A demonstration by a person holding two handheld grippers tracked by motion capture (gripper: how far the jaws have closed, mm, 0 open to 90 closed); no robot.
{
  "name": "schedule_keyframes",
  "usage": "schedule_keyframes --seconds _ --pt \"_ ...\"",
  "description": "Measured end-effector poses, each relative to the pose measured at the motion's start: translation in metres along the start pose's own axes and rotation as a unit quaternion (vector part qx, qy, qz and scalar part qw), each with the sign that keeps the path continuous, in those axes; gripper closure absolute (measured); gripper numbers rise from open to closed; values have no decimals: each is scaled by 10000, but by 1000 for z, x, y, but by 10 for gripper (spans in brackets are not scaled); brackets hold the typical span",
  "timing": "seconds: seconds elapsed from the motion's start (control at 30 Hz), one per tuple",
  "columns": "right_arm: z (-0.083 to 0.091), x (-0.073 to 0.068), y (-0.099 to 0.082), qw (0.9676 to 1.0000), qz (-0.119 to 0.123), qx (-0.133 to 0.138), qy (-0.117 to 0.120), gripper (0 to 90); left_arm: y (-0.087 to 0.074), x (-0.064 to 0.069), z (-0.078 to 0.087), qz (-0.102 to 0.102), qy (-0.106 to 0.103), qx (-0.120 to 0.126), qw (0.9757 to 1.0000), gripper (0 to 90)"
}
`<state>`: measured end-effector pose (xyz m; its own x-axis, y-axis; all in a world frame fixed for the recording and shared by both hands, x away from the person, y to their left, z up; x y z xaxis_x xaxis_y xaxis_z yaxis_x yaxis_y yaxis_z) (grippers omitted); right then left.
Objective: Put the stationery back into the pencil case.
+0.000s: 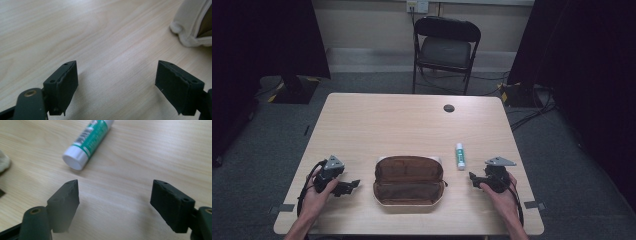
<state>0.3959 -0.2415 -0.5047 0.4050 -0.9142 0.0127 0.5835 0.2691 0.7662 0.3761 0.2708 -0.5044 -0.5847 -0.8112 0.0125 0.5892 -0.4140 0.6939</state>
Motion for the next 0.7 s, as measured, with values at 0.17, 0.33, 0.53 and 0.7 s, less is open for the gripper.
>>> schedule_keyframes --seconds 0.17,0.33,0.53,0.7 --pt "7 -8 13 9993 133 217 291 334 -4 -1 -6 28 132 224 9997 144" --pt "8 -12 23 9982 150 315 481 402 -6 -3 -8 -15 125 360 9993 83" --pt "-4 -22 42 9970 270 270 668 443 -7 -3 -10 -4 125 401 9991 62" --pt "-17 -24 51 9969 283 184 707 470 -6 -4 -11 -15 105 368 9993 47"
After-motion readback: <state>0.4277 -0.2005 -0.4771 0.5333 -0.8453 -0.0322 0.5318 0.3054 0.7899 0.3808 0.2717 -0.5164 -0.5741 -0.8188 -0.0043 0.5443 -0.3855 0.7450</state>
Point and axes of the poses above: each handheld gripper's, and its own axes: z roughly backward along the jaws, y roughly out of its top, x roughly to its right, the point moved 2 cm from there along -z, roughly forward along the jaws, and after that the axes turned 2 degrees about x, right-handed, at the moved point
